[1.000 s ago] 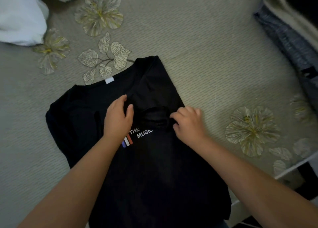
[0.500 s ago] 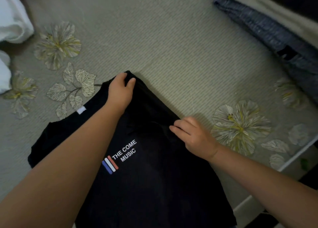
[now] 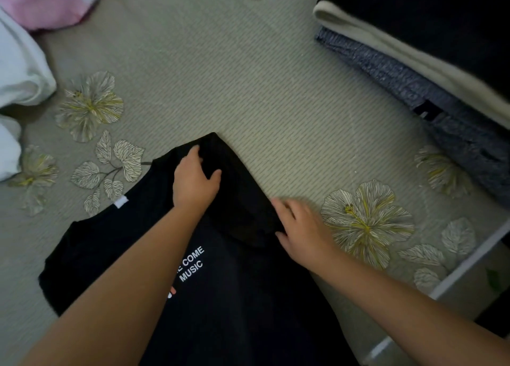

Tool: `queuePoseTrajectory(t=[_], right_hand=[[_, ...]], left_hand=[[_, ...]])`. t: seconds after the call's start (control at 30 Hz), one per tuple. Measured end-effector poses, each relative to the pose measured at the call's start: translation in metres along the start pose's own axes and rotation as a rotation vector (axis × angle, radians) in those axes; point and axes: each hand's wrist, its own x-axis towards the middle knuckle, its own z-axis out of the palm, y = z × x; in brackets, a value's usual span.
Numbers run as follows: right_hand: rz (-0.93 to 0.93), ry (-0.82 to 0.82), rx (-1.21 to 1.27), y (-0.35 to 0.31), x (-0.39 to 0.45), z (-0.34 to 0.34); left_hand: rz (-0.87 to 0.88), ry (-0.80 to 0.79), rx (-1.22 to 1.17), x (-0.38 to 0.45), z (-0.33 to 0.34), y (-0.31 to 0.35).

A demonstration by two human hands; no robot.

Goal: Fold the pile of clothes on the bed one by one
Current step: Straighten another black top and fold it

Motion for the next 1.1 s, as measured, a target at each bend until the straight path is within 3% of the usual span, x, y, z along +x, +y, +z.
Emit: queuePoseTrajectory(t=[0.07, 0.17, 0.3, 0.4, 0.5, 0.63, 1.1], right_hand=[[0.077, -0.072, 0.077, -0.002, 0.003, -0.001], [0.049, 0.043, 0.097, -0.002, 0.008, -0.006], [0.069, -0.018, -0.005, -0.001, 0.005, -0.011], [0.114, -0.107, 0.080, 0.010, 0.007, -0.007], [0.108, -0.185, 0.129, 0.022, 0.000, -0.014], [0.085, -0.315, -0.020, 0.032, -0.037, -0.019], [0.507, -0.437, 0.052, -0.008, -0.205, 0.020]], left_hand=[[-0.091, 0.023, -0.004, -0.014, 0.002, -0.006], [-0.120, 0.039, -0.043, -0.029, 0.002, -0.013], [0.157, 0.016, 0.224, -0.060, 0.008, -0.016], [0.283, -0.200, 0.455, -0.082, 0.023, -0.020], [0.187, -0.278, 0.550, -0.099, 0.029, -0.027], [0.188, -0.314, 0.566, -0.126, 0.025, -0.027], [0.024, -0.460, 0.502, -0.299, 0.033, -0.077]])
